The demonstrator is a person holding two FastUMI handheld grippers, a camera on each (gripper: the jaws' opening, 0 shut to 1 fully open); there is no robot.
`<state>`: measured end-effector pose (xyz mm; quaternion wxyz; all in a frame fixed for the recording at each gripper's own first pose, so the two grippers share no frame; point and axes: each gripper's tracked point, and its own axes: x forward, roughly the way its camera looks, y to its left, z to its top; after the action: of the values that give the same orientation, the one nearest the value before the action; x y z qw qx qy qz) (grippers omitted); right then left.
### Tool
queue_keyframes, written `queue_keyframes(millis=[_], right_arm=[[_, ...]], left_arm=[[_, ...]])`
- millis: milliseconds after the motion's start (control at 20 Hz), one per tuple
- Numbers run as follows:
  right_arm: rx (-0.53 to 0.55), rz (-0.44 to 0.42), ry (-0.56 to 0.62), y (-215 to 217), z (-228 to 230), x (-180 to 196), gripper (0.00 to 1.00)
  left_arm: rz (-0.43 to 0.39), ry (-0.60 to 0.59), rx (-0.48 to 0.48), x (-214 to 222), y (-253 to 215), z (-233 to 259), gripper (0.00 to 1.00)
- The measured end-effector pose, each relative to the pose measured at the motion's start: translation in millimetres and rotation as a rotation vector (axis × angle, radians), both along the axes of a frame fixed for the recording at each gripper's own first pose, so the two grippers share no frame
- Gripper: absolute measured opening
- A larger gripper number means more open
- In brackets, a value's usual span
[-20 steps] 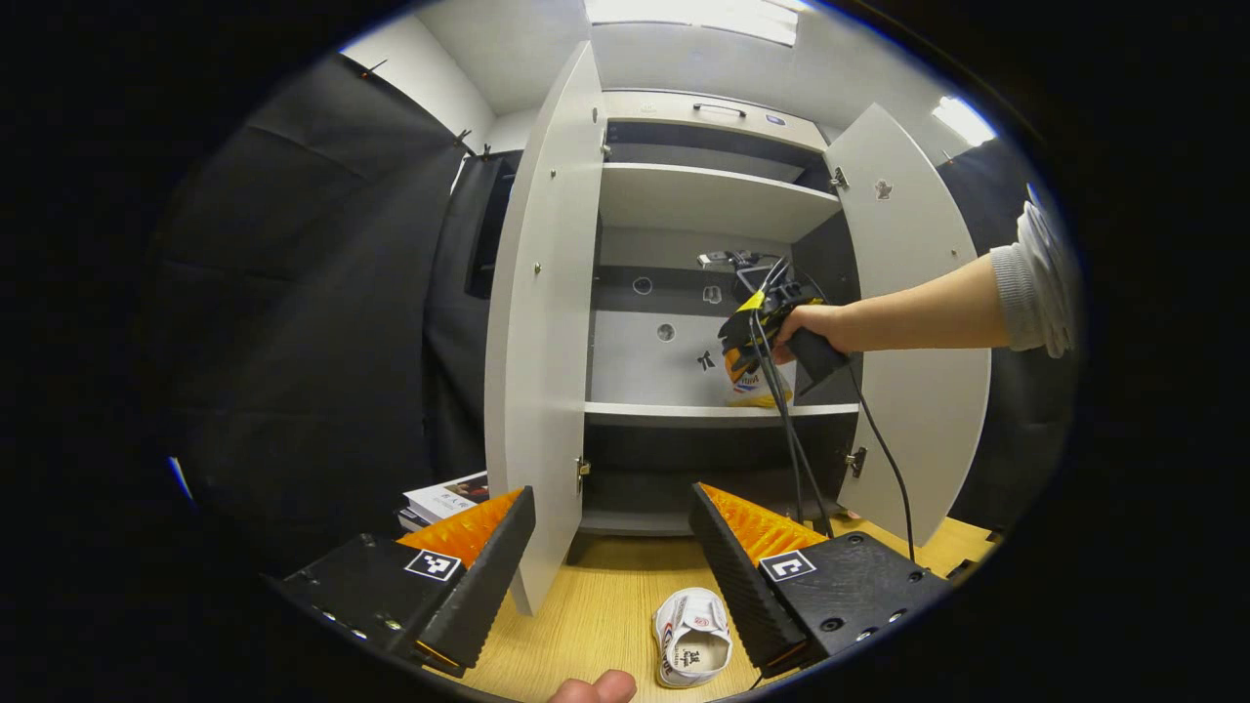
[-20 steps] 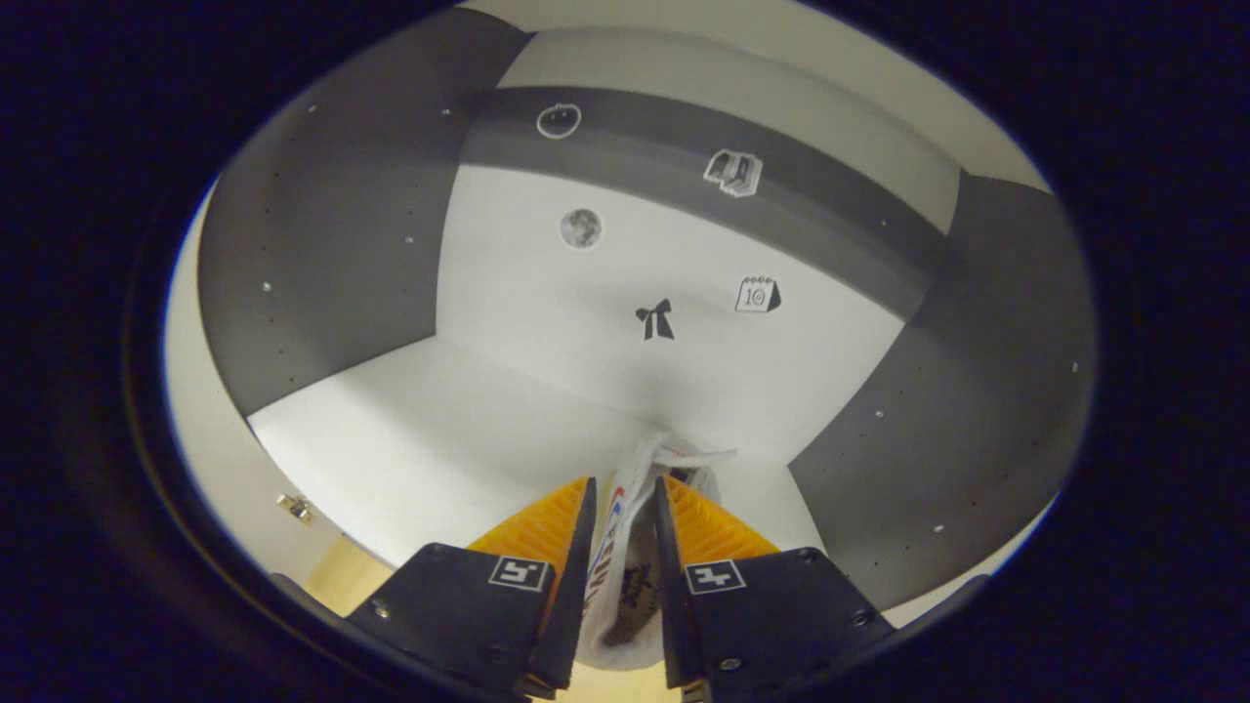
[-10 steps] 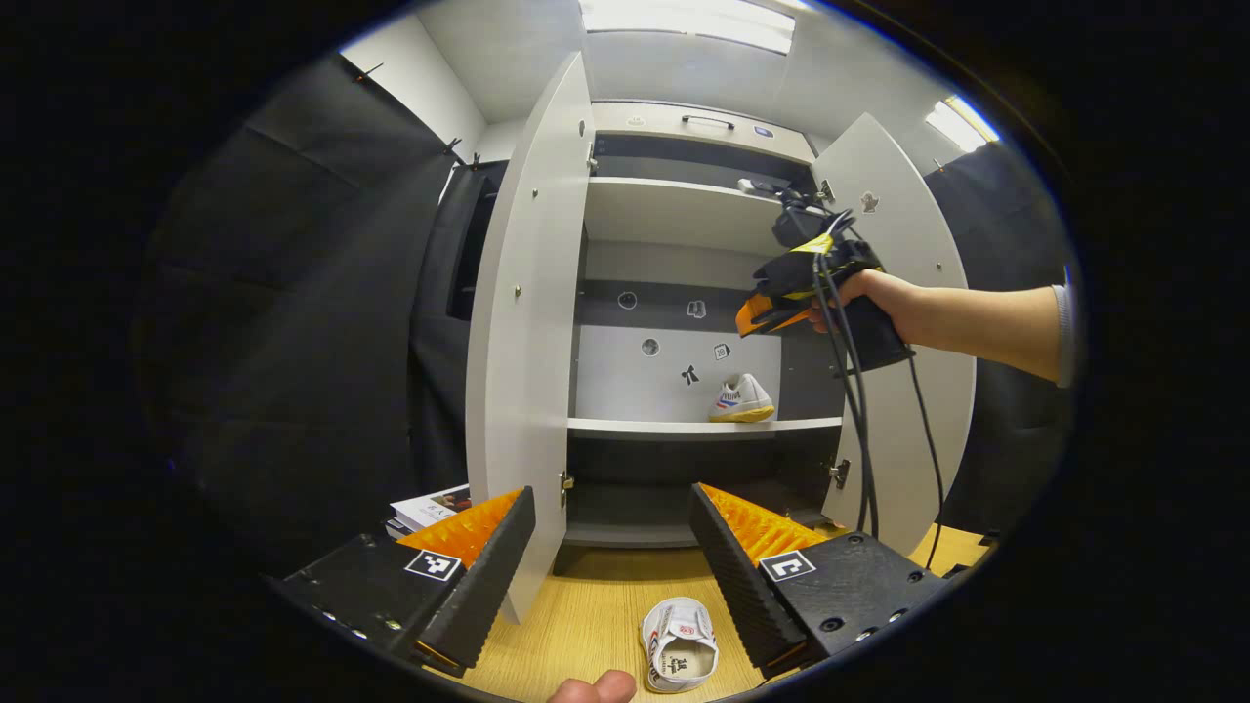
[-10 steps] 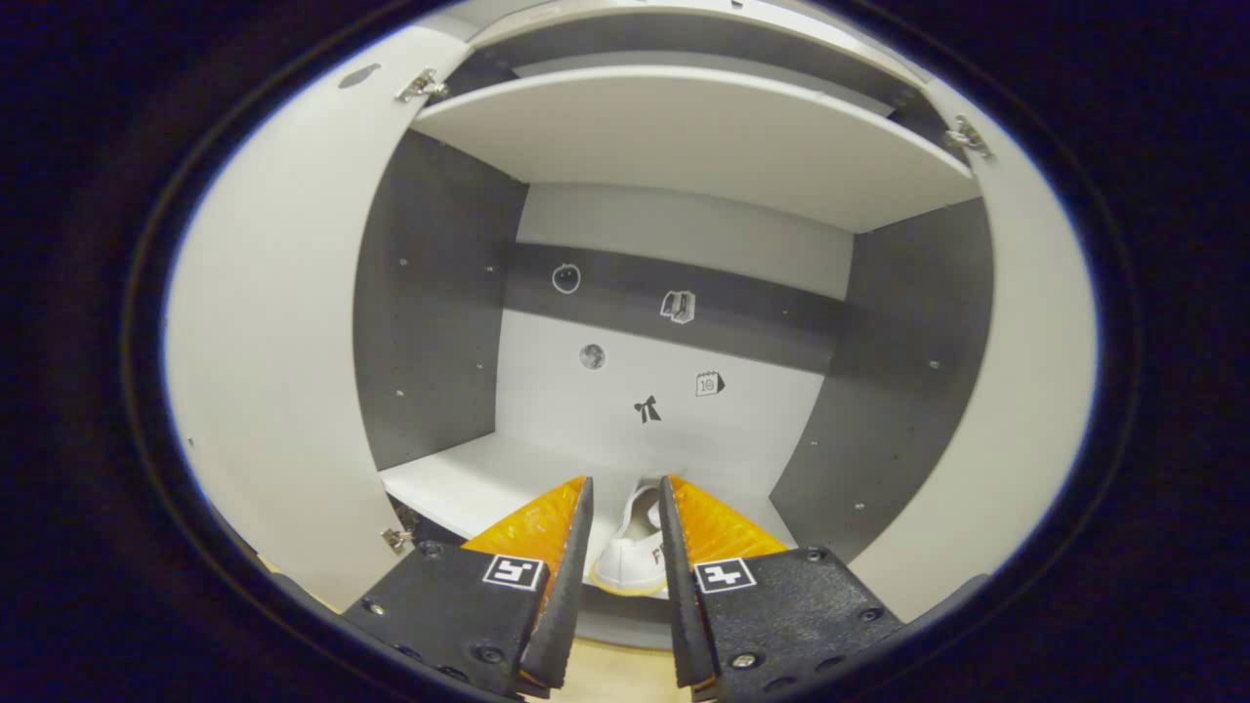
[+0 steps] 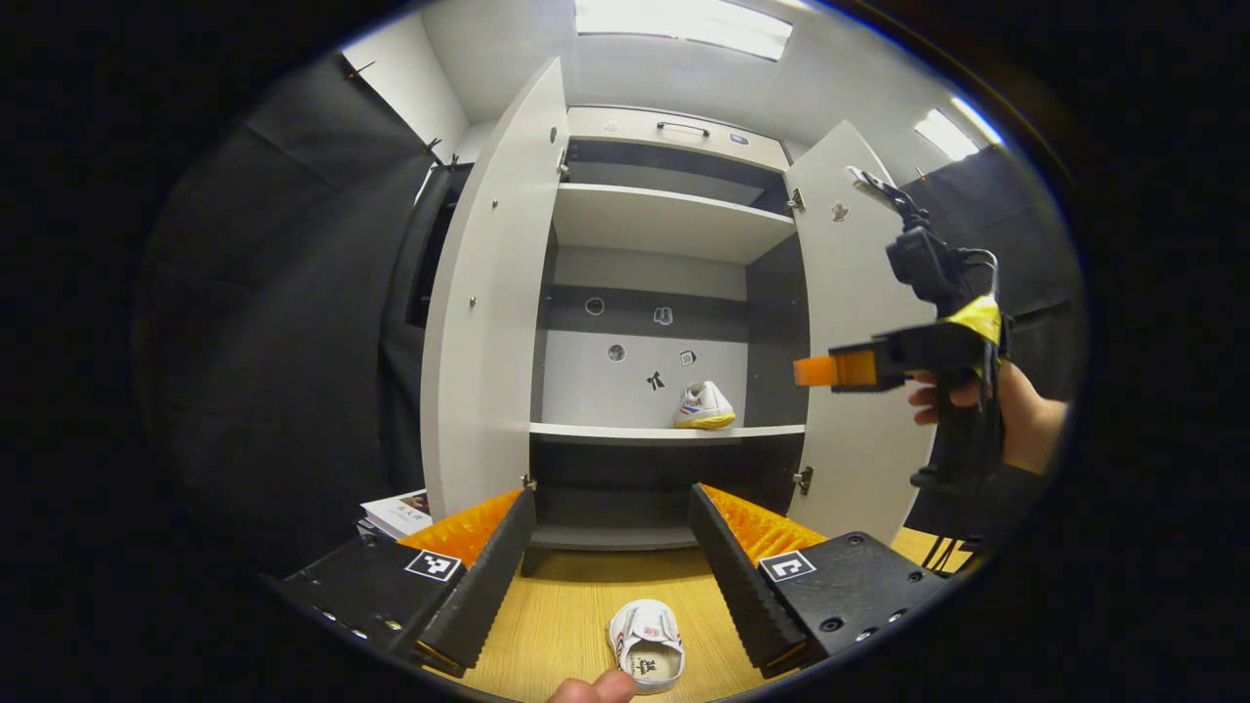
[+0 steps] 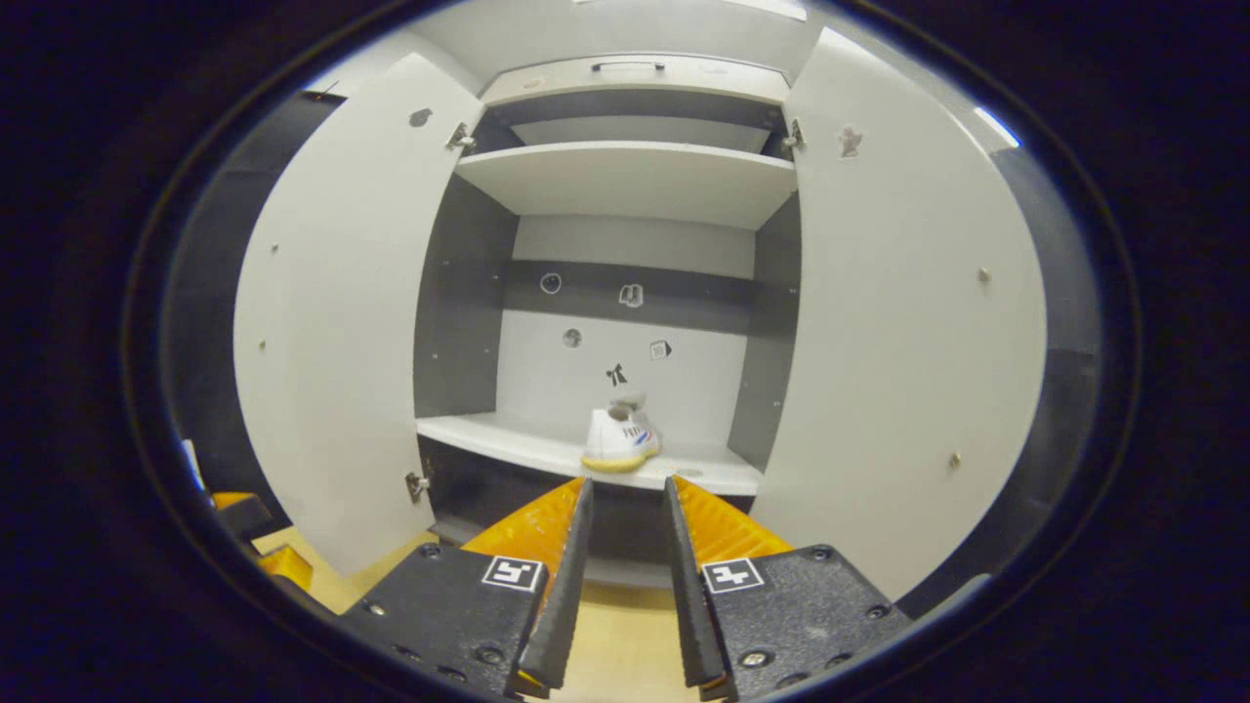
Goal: Grab one shoe with the right hand and put it into the shoe cabinet, grab the other shoe with the left hand and put it into the shoe cabinet; then close the right door with the right hand and the left door with the left hand.
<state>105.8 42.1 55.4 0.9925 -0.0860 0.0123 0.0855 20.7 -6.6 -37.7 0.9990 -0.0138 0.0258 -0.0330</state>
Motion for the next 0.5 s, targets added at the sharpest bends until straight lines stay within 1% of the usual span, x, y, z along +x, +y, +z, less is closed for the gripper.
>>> queue_keyframes(millis=[150,250,500], right_arm=[[-0.034,-0.023,-0.03,-4,-35,-33,0.46],[-0.034,-0.028,-0.028,-5,-56,-52,0.49],[0.022,-0.084,-0.007,-26,-114,-88,0.52]], left_arm=[[-0.007,0.02,0.015,-1,-6,-7,0.95],[-0.008,0.028,0.019,-2,-9,-11,0.95],[-0.006,0.059,0.03,-5,-14,-25,0.95]])
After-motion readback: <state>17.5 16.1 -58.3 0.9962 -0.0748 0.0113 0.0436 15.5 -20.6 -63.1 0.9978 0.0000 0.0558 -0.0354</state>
